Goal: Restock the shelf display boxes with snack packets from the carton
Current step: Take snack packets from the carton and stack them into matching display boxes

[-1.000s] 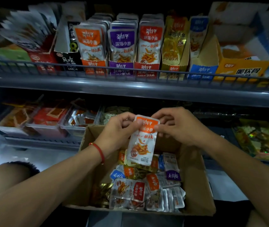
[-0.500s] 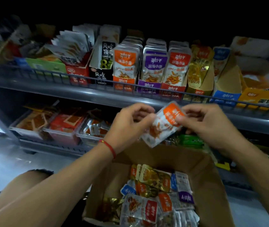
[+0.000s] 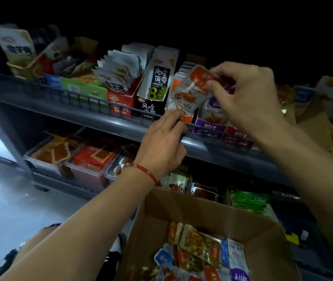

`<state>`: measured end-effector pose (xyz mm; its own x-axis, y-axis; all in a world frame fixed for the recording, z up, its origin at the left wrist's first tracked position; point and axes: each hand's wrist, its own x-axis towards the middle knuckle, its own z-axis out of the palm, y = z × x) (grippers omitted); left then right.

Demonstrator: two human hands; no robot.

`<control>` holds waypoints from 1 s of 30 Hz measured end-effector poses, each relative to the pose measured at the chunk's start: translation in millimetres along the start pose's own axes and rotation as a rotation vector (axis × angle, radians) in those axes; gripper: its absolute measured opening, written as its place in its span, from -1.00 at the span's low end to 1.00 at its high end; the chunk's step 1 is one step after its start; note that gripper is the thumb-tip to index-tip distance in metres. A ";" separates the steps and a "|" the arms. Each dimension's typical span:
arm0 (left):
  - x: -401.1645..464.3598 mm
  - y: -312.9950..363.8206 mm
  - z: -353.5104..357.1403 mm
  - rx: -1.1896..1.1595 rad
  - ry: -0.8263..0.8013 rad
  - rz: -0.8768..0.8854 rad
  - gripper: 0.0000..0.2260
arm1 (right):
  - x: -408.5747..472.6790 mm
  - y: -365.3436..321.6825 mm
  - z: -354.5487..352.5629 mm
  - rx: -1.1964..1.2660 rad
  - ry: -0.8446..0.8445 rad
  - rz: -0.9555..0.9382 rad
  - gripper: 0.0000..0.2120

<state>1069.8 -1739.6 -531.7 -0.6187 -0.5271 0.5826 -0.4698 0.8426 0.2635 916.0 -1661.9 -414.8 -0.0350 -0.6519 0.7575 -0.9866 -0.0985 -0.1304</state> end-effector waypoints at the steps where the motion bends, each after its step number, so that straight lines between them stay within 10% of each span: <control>1: 0.5 1.3 1.1 0.016 0.000 -0.007 -0.75 | 2.6 0.9 5.3 -0.031 -0.007 -0.041 -0.78; 15: 0.7 9.8 0.1 0.015 -0.019 -0.074 -0.78 | 36.0 -10.8 40.1 -0.516 -0.235 -0.231 -0.83; 30: -8.2 -0.7 4.9 -0.040 -0.030 -0.002 -0.73 | 17.4 -15.2 28.8 -0.322 -0.030 -0.165 -0.78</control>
<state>1072.2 -1736.4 -540.4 -0.6370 -0.5313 0.5585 -0.4460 0.8450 0.2951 934.9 -1693.3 -418.0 0.1287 -0.6691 0.7319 -0.9784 0.0345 0.2036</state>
